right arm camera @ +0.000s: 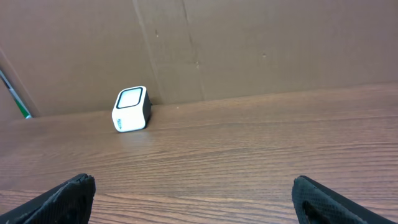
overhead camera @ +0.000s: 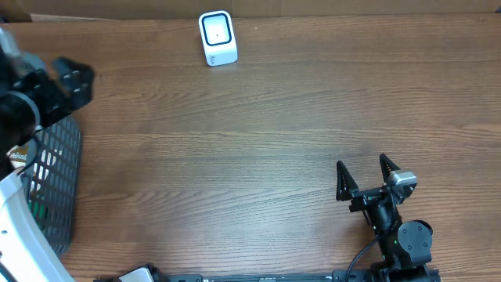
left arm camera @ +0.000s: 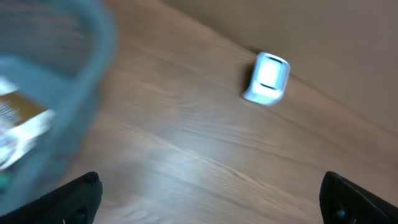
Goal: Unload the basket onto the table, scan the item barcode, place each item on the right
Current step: 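Move the left gripper left and down into the grey basket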
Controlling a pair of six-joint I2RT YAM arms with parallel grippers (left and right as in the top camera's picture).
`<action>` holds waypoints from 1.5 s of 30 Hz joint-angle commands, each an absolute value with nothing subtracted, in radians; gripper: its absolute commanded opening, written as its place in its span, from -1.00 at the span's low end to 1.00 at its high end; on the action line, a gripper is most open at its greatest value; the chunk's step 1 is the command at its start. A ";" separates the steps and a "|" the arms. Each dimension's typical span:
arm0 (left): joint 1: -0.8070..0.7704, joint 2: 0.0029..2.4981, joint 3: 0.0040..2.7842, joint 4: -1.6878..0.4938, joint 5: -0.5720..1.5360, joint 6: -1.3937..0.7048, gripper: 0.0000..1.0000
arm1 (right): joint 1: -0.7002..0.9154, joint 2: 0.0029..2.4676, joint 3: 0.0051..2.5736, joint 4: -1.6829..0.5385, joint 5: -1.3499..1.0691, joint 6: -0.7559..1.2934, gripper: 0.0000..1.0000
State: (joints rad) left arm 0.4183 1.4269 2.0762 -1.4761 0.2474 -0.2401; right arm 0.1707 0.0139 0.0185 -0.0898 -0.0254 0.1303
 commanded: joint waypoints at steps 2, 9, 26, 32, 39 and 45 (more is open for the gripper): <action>0.525 1.427 2.093 -1.499 0.172 -0.307 0.99 | 0.170 0.003 0.008 -0.084 -0.021 0.130 1.00; 0.662 1.429 2.093 -1.494 0.138 -0.322 0.99 | 0.170 0.003 0.008 -0.084 -0.021 0.130 1.00; 0.711 1.587 2.089 -1.611 -0.047 -0.415 1.00 | 0.170 0.003 0.008 -0.084 -0.021 0.130 1.00; 0.748 1.613 2.088 -1.625 -0.059 -0.435 0.98 | 0.170 0.003 0.008 -0.084 -0.021 0.130 0.99; 0.879 1.616 2.017 -1.627 -0.051 -0.415 0.98 | 0.170 0.003 0.008 -0.084 -0.021 0.130 1.00; 0.951 1.616 1.885 -1.569 -0.002 -0.389 0.99 | 0.170 0.003 0.008 -0.084 -0.021 0.130 1.00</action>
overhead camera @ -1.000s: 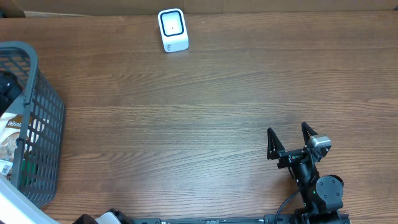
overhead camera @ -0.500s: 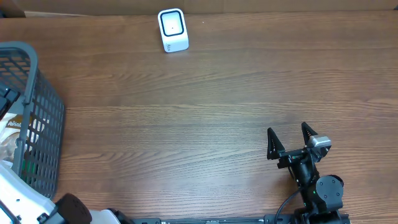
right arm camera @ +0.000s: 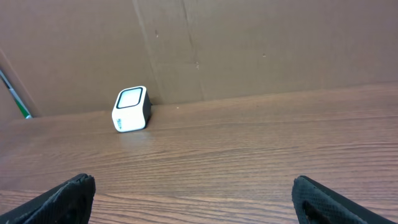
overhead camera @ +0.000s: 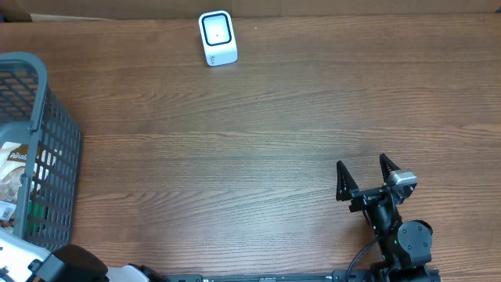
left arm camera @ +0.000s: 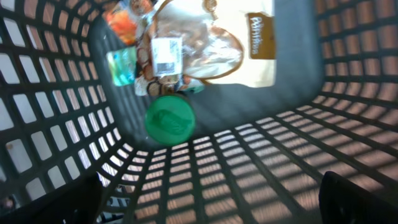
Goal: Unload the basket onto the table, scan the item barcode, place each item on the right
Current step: 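Move the left gripper left and down into the grey basket, then grasp the green-capped jar in the basket with the left gripper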
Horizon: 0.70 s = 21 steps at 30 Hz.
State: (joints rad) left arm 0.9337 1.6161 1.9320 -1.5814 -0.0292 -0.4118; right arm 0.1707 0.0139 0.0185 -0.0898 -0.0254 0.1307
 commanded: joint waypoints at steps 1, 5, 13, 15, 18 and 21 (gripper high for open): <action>0.956 1.616 1.862 -1.559 -0.004 -0.389 0.98 | 0.170 0.003 0.008 -0.084 -0.021 0.130 1.00; 0.956 1.616 1.774 -1.505 -0.011 -0.381 0.99 | 0.170 0.003 0.008 -0.084 -0.021 0.130 0.99; 0.974 1.616 1.654 -1.433 -0.059 -0.382 0.87 | 0.170 0.003 0.008 -0.084 -0.021 0.130 1.00; 0.978 1.616 1.623 -1.416 -0.069 -0.381 0.79 | 0.170 0.003 0.008 -0.084 -0.021 0.130 1.00; 0.979 1.616 1.576 -1.395 -0.095 -0.381 0.75 | 0.170 0.003 0.008 -0.084 -0.021 0.130 0.99; 0.979 1.616 1.510 -1.358 -0.097 -0.381 0.75 | 0.170 0.003 0.008 -0.084 -0.021 0.130 1.00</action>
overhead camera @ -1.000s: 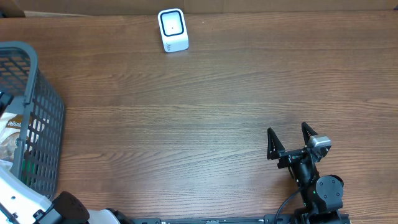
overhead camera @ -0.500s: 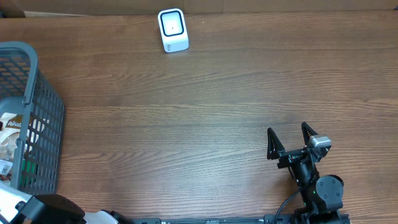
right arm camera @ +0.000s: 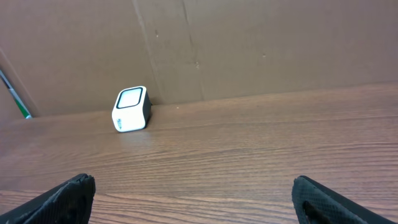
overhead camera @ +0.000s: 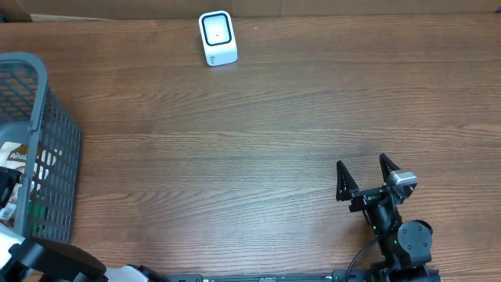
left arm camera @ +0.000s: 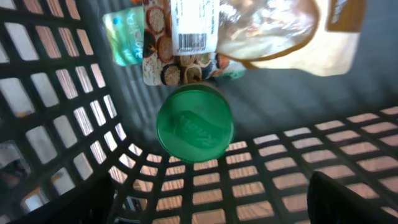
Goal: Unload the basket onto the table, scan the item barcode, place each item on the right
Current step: 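Grasp the green-capped jar in the basket with the left gripper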
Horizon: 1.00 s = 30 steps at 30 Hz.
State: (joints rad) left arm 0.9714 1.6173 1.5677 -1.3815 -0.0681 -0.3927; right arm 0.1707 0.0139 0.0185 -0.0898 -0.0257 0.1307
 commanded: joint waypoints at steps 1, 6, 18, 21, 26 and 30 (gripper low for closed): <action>0.979 1.616 1.488 -1.343 -0.098 -0.380 0.75 | 0.170 0.003 0.008 -0.084 -0.021 0.130 1.00; 0.979 1.616 1.397 -1.272 -0.114 -0.362 0.82 | 0.170 0.003 0.008 -0.084 -0.021 0.130 1.00; 0.979 1.616 1.255 -1.124 -0.110 -0.337 0.93 | 0.170 0.003 0.008 -0.084 -0.021 0.130 1.00; 0.979 1.616 1.235 -1.098 -0.104 -0.337 0.89 | 0.170 0.003 0.008 -0.084 -0.021 0.130 1.00; 0.979 1.616 1.229 -1.082 -0.104 -0.337 0.83 | 0.170 0.003 0.008 -0.084 -0.021 0.130 1.00; 0.979 1.616 1.217 -1.069 -0.104 -0.337 0.82 | 0.170 0.003 0.008 -0.084 -0.021 0.130 1.00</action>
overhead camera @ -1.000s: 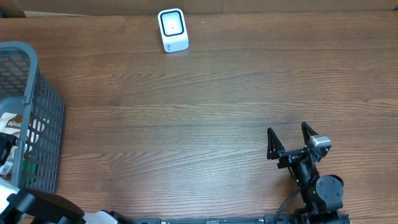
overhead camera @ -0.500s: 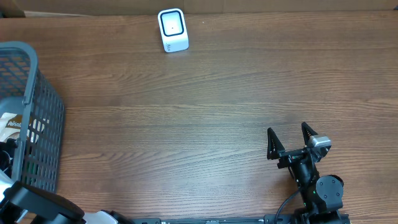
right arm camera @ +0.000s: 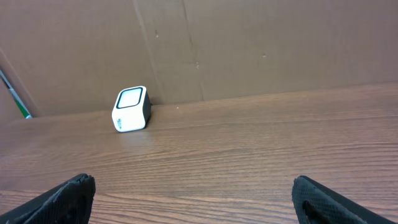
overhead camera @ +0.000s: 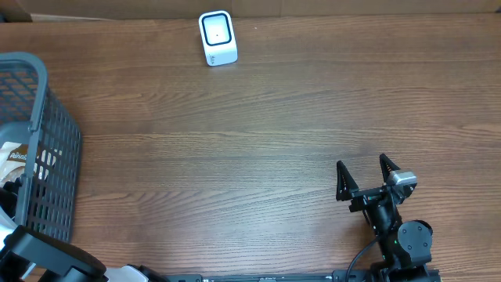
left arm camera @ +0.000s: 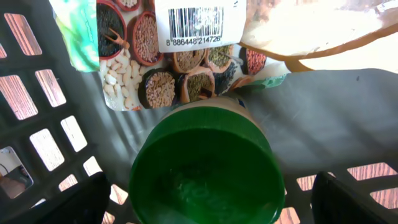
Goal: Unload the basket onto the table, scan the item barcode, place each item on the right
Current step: 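Grasp the green-capped jar in the basket with the left gripper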
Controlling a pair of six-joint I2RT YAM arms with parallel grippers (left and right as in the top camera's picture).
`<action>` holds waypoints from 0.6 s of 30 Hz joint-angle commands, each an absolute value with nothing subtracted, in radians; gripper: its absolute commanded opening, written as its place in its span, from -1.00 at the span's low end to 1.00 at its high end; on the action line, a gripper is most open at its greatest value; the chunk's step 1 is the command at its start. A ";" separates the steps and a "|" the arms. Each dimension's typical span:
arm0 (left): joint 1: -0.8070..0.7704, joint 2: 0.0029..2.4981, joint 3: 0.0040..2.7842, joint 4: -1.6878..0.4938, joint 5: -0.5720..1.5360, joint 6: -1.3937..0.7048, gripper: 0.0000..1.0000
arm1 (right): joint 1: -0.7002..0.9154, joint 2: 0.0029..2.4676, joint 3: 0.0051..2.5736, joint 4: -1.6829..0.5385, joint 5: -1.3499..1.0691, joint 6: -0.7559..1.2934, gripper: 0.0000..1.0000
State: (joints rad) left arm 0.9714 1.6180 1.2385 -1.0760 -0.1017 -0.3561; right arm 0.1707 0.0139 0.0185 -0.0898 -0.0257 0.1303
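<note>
Down inside the grey mesh basket (overhead camera: 48, 149), my left gripper (left arm camera: 208, 205) is open, with one finger on each side of a round green lid (left arm camera: 208, 165) of a container. Just beyond the lid lies a snack bag (left arm camera: 149, 68) printed with grains, its white barcode label (left arm camera: 199, 22) facing up. A cream bag (left arm camera: 323, 31) lies beside it. The white barcode scanner (overhead camera: 217, 37) stands at the table's far edge and also shows as the scanner (right arm camera: 130, 109) ahead of the right wrist. My right gripper (overhead camera: 364, 178) is open and empty near the front right.
The basket's mesh walls (left arm camera: 37, 106) close in round the left gripper. A brown cardboard wall (right arm camera: 249, 43) rises behind the table's far edge. The left arm's base (overhead camera: 43, 262) sits at the front left corner.
The left gripper has dropped closer to the green lid, which now fills the space between its open fingers. The barcode label is larger and readable. The right arm has not moved.
The left gripper was open over the table beside the basket's rim, with the scanner ahead. Then it looked down into the basket at the bags and green lid. It was lower at each later moment and now straddles the lid. The right arm stayed still.
</note>
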 commanded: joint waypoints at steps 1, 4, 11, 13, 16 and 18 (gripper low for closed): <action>0.979 1.616 1.212 -1.065 -0.104 -0.337 0.81 | 0.170 0.003 0.008 -0.084 -0.021 0.130 1.00; 0.979 1.616 1.201 -1.056 -0.104 -0.340 0.81 | 0.170 0.003 0.008 -0.084 -0.021 0.130 1.00; 0.979 1.616 1.199 -1.049 -0.104 -0.340 0.80 | 0.170 0.003 0.008 -0.084 -0.021 0.130 1.00; 0.979 1.616 1.199 -1.042 -0.104 -0.340 0.80 | 0.170 0.003 0.008 -0.084 -0.021 0.130 1.00; 0.979 1.616 1.199 -1.039 -0.103 -0.341 0.79 | 0.170 0.003 0.008 -0.084 -0.021 0.130 1.00; 0.979 1.616 1.199 -1.038 -0.104 -0.341 0.79 | 0.170 0.003 0.008 -0.084 -0.021 0.130 1.00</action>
State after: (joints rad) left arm 0.9714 1.6180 1.2102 -1.0424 -0.1020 -0.3561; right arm 0.1707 0.0139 0.0185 -0.0898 -0.0257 0.1303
